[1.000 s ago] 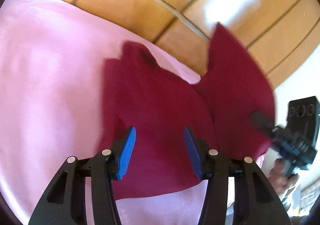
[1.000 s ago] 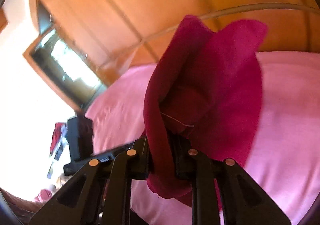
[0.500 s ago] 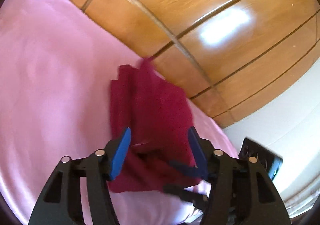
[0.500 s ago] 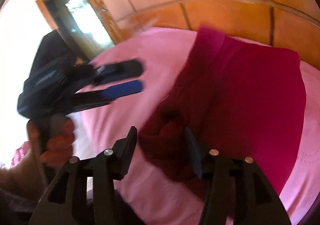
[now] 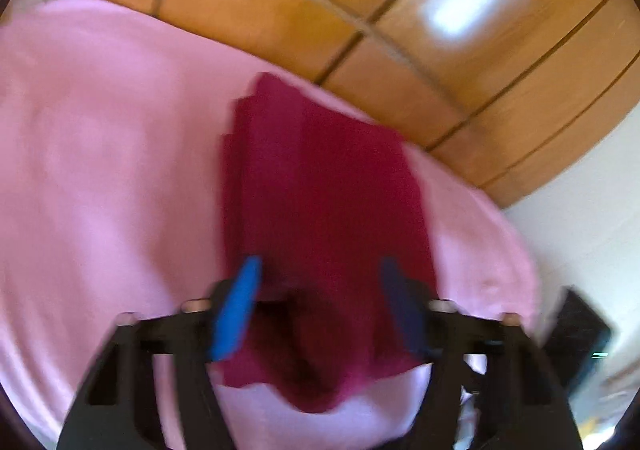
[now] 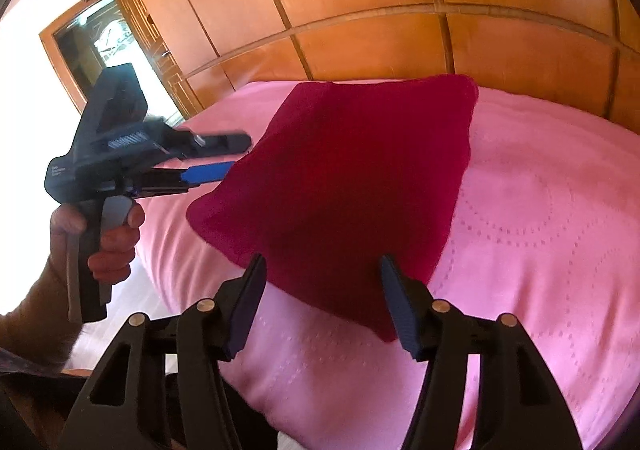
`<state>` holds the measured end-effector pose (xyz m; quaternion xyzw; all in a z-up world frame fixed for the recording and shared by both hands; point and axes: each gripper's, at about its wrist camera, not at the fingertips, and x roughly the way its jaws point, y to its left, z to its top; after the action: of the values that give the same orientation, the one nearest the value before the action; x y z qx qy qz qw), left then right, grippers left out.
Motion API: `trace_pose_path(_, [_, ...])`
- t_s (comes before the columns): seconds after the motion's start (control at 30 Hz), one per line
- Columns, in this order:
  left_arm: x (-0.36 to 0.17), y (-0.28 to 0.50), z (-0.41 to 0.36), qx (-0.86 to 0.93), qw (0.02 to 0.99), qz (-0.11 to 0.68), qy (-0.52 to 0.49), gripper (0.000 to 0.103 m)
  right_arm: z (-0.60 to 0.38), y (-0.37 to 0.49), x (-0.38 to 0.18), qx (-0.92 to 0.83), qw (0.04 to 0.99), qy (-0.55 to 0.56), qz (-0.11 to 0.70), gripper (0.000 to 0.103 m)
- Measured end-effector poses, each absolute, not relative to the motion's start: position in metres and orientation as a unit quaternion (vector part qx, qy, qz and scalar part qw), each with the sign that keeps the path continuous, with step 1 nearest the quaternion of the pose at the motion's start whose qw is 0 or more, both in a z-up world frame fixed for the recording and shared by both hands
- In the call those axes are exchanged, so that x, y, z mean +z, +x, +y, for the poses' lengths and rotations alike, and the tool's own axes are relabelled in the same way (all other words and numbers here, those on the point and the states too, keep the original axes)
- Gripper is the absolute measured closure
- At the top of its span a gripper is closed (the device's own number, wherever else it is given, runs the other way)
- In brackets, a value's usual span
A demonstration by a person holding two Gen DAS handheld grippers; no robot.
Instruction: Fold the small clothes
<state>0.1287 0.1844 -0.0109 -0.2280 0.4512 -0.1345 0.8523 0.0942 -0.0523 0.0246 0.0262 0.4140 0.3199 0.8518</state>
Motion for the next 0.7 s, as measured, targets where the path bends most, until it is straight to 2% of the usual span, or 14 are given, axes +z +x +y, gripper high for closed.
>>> trace_pose_path(0.03, [-0.018, 0.13, 0.186, -0.104, 0.856, 0.462, -0.206, 0.074, -0.048, 0.096, 0.02, 0.318, 0.852, 0.016, 0.416, 0.045])
trace_pose_path(0.07, [-0.025, 0.13, 0.189, -0.091, 0.856, 0.469, -0.2, 0.075, -0.049, 0.091, 0.018, 0.318, 0.849, 0.009, 0.421, 0.045])
trace_pose_path(0.2, [-0.061, 0.12, 0.19, -0.079, 0.848, 0.485, -0.198, 0.076, -0.046, 0.088, -0.014, 0.303, 0.845, -0.031, 0.441, 0.046])
trace_pose_path(0.3, [-0.059, 0.115, 0.189, -0.071, 0.857, 0.469, -0.202, 0.076, -0.047, 0.086, -0.016, 0.3, 0.851, -0.042, 0.429, 0.047])
trace_pose_path(0.43, [-0.035, 0.117, 0.19, -0.046, 0.874, 0.445, -0.191, 0.059, -0.05, 0.092, -0.005, 0.306, 0.843, -0.017, 0.443, 0.044])
trace_pose_path(0.5, [-0.019, 0.12, 0.189, -0.041, 0.887, 0.425, -0.177, 0.056, -0.055, 0.101, 0.009, 0.318, 0.839, 0.014, 0.442, 0.035])
trace_pose_path(0.53, [-0.013, 0.123, 0.19, -0.04, 0.891, 0.416, -0.177, 0.052, -0.057, 0.105, 0.015, 0.317, 0.841, 0.021, 0.438, 0.034])
trace_pose_path(0.7, [-0.01, 0.148, 0.183, -0.039, 0.89, 0.416, -0.181, 0.051, -0.065, 0.151, 0.041, 0.292, 0.856, 0.076, 0.421, 0.033])
